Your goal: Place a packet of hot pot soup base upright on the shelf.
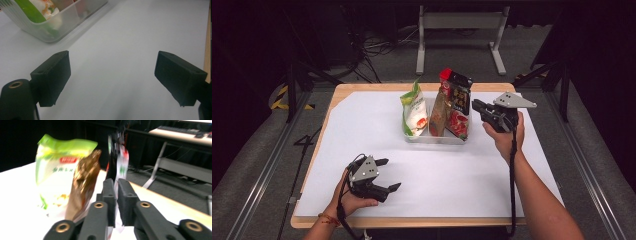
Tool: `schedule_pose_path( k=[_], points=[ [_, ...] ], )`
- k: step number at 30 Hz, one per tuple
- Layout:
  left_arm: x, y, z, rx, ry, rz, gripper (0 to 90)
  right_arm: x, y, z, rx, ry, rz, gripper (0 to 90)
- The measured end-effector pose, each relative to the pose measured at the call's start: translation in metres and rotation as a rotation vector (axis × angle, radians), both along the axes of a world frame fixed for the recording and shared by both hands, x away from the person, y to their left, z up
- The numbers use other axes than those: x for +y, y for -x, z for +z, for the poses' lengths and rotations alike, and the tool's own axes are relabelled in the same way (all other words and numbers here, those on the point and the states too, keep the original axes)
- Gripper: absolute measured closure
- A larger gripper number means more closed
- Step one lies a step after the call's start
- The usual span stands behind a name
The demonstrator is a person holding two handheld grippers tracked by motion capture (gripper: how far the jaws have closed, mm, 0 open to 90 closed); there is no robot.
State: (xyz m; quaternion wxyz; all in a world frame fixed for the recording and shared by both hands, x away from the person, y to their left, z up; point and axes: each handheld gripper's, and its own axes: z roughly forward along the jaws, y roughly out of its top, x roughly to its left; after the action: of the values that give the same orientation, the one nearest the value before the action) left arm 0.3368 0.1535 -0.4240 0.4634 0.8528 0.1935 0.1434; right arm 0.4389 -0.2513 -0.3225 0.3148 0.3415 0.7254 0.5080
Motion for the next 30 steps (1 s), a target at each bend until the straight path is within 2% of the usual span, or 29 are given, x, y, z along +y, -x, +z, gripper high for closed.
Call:
schedule_pose_path(
  k=[2,6,12,21,23,25,30],
  points=[
    [0.0,0.001,0.0,-0.001,0.002,-0.001,14.4,-0.001,0.006,-0.008,0.025,0.015,0.014,89.9],
    [-0.001,0.001,0.0,0.002,-0.002,-0.002,14.4,-0.003,0.014,-0.027,0.072,0.065,0.032,90.0],
    [-0.004,0.0,-0.001,0.002,-0.008,-0.006,14.3,-0.002,0.019,-0.057,0.133,0.134,0.016,90.0],
    [-0.003,0.0,-0.001,0.006,-0.012,-0.008,14.3,0.013,0.015,-0.077,0.167,0.245,0.0,90.0],
    [-0.003,0.0,-0.001,0.006,-0.012,-0.008,14.3,0.013,0.014,-0.079,0.175,0.245,-0.004,90.0],
    [-0.002,0.0,-0.001,0.007,-0.009,-0.008,14.3,0.01,0.011,-0.081,0.192,0.224,-0.015,90.0],
    [-0.003,0.0,-0.002,0.008,-0.012,-0.011,14.3,0.012,0.015,-0.077,0.171,0.213,0.002,90.0]
  ],
)
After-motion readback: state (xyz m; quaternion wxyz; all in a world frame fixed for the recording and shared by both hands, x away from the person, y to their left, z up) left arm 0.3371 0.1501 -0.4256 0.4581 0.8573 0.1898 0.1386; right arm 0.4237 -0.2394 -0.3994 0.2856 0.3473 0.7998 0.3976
